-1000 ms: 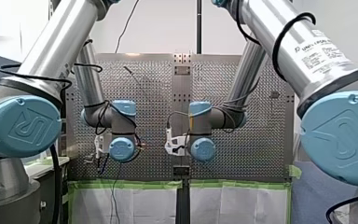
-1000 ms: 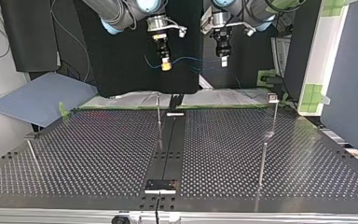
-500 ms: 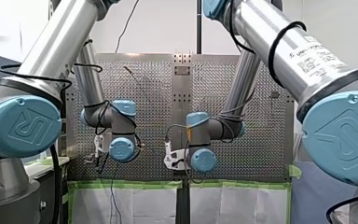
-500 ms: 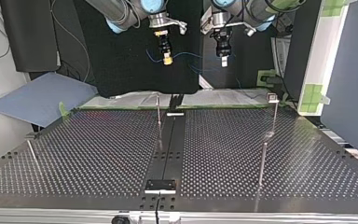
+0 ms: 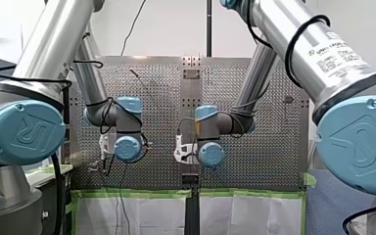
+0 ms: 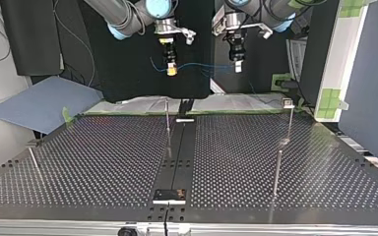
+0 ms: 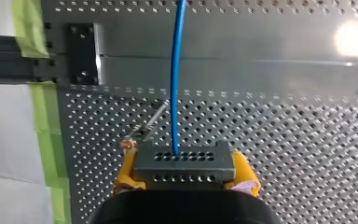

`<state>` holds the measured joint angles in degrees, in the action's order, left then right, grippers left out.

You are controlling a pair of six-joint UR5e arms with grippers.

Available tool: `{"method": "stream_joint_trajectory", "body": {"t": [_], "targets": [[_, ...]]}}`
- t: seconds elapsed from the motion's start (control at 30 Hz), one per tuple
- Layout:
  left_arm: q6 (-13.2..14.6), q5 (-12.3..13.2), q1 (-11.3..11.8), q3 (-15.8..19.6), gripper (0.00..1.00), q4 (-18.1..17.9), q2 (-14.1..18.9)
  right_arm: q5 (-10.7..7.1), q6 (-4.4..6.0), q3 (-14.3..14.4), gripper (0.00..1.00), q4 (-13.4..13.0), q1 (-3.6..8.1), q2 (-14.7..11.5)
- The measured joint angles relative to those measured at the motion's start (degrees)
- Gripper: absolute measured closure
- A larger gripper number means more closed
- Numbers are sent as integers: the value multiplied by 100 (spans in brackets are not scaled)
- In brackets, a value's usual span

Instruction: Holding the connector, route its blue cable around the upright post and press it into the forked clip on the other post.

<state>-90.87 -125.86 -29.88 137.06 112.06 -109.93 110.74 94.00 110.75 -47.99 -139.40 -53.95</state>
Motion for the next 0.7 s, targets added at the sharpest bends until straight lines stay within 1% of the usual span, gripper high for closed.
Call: {"method": "stream_joint_trajectory", "body": {"t": [0.13,0.27,0.53,0.63,0.7], "targets": [[-58,-68,35,-58,100,53,187,-7,14,-90,93,179,47,-179],[-70,-117,67,-223,100,203,388,-37,-10,-237,93,359,100,-359],[-211,-130,164,-617,100,592,790,-75,-56,-651,93,791,169,-791],[-224,-159,220,-734,100,738,935,-161,-75,-792,93,960,197,-960],[-244,-223,261,-783,100,844,1039,-244,-99,-892,93,1081,221,-1082]]}}
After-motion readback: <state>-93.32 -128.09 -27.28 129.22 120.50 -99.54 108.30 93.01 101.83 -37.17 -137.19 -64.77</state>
